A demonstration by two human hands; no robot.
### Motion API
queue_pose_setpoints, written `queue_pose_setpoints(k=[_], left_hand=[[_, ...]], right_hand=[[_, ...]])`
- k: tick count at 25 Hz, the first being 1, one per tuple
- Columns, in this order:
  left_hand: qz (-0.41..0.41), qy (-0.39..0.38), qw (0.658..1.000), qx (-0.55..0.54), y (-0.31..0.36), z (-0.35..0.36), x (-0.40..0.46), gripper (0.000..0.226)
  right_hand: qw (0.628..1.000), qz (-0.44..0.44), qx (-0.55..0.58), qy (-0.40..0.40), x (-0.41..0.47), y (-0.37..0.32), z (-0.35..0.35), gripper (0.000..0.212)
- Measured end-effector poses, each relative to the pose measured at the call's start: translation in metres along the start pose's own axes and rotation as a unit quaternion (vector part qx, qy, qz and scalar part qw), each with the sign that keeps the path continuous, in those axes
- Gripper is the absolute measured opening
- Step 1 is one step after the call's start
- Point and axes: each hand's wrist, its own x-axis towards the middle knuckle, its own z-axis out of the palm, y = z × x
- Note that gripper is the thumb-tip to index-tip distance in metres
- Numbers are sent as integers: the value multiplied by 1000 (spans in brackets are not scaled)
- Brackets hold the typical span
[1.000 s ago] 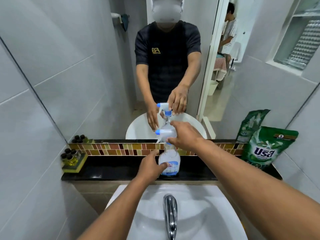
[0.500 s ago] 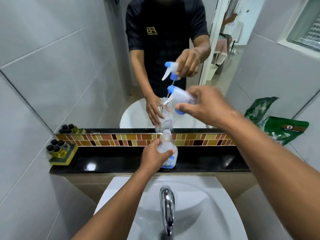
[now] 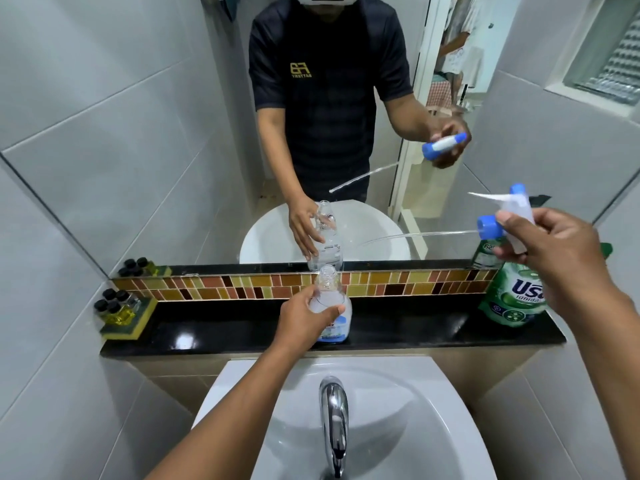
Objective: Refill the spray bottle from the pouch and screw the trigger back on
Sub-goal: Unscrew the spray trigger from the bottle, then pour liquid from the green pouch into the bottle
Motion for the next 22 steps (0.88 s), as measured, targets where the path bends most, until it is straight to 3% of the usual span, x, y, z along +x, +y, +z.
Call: queue_pose_setpoints(k=[4, 7, 10, 14, 18, 20, 22], left_hand=[[5, -10, 1000, -15, -7, 0, 5, 51], [-2, -10, 1000, -4, -6, -1, 6, 49], [-7, 0, 1000, -2, -7, 3, 7, 45], [-9, 23, 1000, -7, -8, 9, 5, 43], [-19, 35, 999, 4, -8, 13, 1, 50], [-43, 55, 997, 20, -8, 11, -5, 67], [-71, 114, 989, 54, -6, 8, -23, 65]], right_hand=[[987, 147, 41, 50, 2, 83, 10, 15], [969, 246, 7, -17, -11, 146, 67, 16], [953, 289, -19, -86, -21, 186, 126, 26], [939, 283, -152, -126, -15, 221, 156, 34], [904, 195, -349, -154, -9, 227, 157, 47], [893, 173, -381, -164, -9, 223, 153, 50], [899, 156, -374, -168, -13, 215, 145, 48]])
